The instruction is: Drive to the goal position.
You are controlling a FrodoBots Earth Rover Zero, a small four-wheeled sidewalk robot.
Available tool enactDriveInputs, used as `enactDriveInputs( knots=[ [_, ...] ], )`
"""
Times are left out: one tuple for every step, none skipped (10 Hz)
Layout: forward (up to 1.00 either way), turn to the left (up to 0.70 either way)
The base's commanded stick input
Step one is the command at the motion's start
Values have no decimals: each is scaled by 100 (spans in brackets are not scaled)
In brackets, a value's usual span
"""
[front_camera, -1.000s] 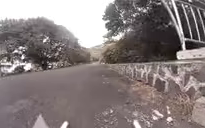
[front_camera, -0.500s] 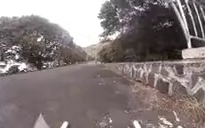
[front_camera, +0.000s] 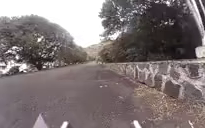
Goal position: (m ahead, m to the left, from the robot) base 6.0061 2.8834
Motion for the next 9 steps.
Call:
enactDriveInputs(
  knots=[
    [50, 0],
    [50, 0],
    [50, 0],
    [50, 0],
    [50, 0],
    [50, 0],
    [50, 0],
    [50, 0],
    [50, 0]
  ],
)
